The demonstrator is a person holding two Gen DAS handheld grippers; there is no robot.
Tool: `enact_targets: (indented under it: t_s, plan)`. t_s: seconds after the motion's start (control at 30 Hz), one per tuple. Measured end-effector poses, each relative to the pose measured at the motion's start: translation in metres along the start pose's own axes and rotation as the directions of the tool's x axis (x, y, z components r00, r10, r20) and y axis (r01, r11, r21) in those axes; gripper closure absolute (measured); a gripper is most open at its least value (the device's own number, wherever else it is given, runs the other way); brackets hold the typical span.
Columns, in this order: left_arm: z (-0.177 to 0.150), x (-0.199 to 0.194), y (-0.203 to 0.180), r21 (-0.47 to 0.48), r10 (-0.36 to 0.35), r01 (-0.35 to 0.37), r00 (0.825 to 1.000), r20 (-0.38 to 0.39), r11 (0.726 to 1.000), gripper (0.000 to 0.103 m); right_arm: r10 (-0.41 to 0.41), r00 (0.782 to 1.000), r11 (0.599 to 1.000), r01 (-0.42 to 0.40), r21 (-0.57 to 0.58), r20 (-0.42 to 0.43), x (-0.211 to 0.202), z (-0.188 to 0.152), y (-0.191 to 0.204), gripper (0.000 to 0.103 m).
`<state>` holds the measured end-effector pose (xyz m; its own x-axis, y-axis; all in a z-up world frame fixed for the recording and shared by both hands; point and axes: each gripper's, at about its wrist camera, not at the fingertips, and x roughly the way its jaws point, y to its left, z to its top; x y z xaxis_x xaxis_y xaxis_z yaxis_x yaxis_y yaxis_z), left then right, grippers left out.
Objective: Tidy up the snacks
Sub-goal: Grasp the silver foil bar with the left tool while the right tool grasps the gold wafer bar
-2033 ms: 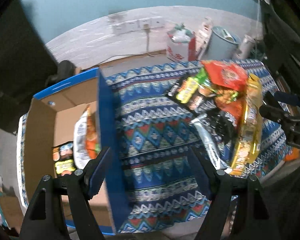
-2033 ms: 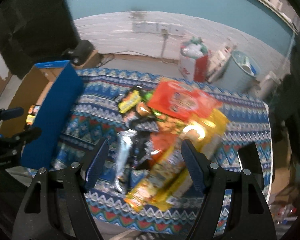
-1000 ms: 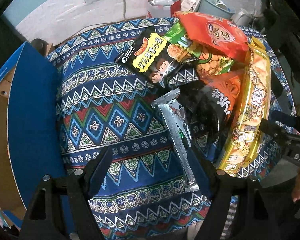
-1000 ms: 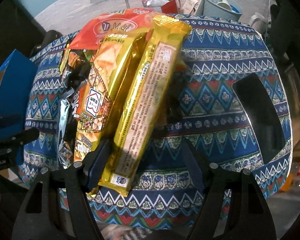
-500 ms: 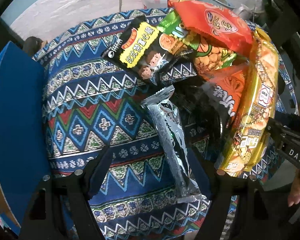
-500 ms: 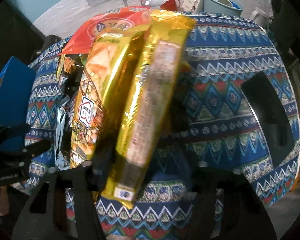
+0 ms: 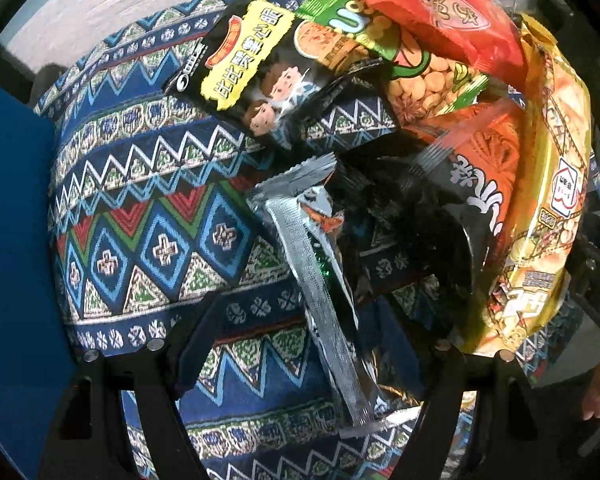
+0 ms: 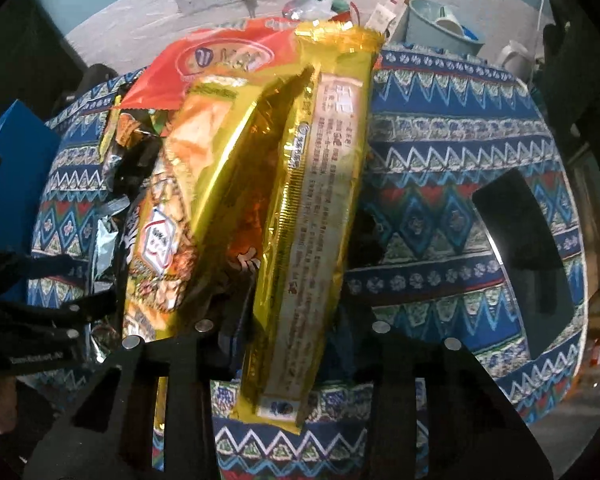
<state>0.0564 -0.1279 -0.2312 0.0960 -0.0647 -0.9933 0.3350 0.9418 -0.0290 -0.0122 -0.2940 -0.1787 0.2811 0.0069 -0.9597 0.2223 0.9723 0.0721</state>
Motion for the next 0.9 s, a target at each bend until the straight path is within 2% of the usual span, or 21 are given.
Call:
enact_targets:
  t_s: [0.07,0.1,0.13,0.17,0.2,0.23,0.3,0.67,0.9]
  plan:
    - [0.000,0.002,-0.006,0.029,0.012,-0.012,1.000,0.015,1.000,0.025,0.010,1.000,1.000,-0.010,0.007,0.002,0.001,0.001,-0.004,0.068]
    - [0.000,0.002,-0.008,0.039,0.013,-0.014,1.000,0.022,0.999,0.031,0.011,1.000,1.000,-0.011,0.005,0.005,0.000,0.001,-0.004,0.070]
    - [-0.001,0.001,-0.010,0.053,0.018,-0.020,0.999,0.040,0.998,0.046,0.010,1.000,1.000,-0.010,0.006,0.008,-0.001,0.000,-0.002,0.071]
    - [0.000,0.001,-0.014,0.061,0.016,-0.019,0.999,0.051,0.998,0.055,0.010,1.000,1.000,-0.010,0.011,0.015,-0.006,-0.001,-0.005,0.071]
    - [0.001,0.001,-0.019,0.069,0.012,-0.016,0.999,0.053,0.997,0.069,0.012,1.000,1.000,-0.012,0.016,0.023,-0.012,-0.002,-0.007,0.072]
    - [0.001,0.001,-0.021,0.071,0.006,-0.010,0.999,0.051,0.997,0.074,0.016,0.999,1.000,-0.016,0.018,0.031,-0.016,-0.003,-0.010,0.072]
    - [-0.001,-0.001,-0.022,0.069,-0.014,0.010,0.998,0.056,0.998,0.077,0.022,0.999,0.999,-0.023,0.023,0.045,-0.024,-0.005,-0.012,0.072]
    - [-0.008,-0.050,-0.018,0.105,0.026,-0.047,0.982,0.188,0.993,0.077,-0.010,0.994,1.000,0.008,0.014,0.108,-0.052,-0.006,-0.012,0.072]
    - [-0.015,-0.083,-0.001,0.093,0.020,-0.043,0.971,0.240,0.995,0.077,-0.032,0.984,0.999,0.030,0.016,0.173,-0.070,-0.004,-0.011,0.072]
